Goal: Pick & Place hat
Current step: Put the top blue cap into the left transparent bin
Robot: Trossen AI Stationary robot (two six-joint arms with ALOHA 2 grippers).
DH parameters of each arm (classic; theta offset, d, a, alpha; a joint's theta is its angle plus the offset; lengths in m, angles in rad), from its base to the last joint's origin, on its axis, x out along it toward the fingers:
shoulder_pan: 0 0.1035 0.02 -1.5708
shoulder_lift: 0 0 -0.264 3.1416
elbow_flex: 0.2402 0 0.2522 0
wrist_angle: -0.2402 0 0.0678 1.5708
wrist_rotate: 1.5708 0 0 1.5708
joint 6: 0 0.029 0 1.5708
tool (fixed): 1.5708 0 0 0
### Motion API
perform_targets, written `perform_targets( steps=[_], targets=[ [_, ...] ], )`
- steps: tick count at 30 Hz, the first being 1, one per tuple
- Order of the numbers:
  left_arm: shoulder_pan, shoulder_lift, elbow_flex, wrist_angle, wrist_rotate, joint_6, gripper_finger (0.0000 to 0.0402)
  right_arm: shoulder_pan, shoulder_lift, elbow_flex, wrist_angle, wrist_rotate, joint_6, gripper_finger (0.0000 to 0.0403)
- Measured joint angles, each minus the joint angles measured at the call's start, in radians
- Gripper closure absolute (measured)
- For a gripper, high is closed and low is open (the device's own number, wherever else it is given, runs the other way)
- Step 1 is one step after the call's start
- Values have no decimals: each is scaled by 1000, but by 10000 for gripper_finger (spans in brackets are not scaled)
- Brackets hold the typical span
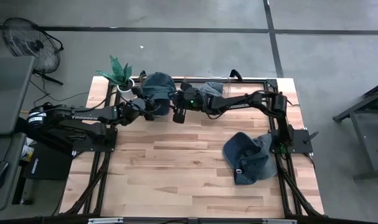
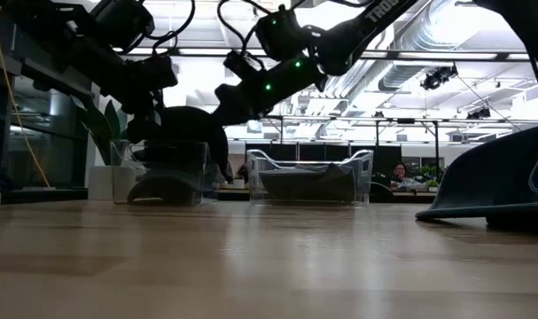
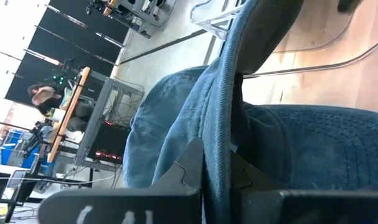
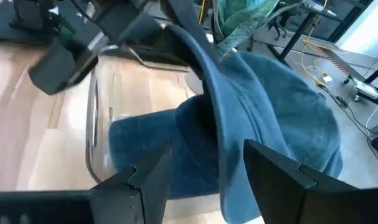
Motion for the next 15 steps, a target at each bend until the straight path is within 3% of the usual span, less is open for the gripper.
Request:
perform_targets(
  steps=[5, 12, 15],
  targets=[
    [0, 0, 0, 0, 1, 0, 399, -8, 10, 16, 18, -10, 5, 242],
    [0, 0, 0, 0, 3, 0, 374, -8, 13, 18, 16, -12, -8, 384],
    [0, 0, 0, 10, -4, 16, 365, -7, 13, 20, 27, 3, 0, 384]
  ],
)
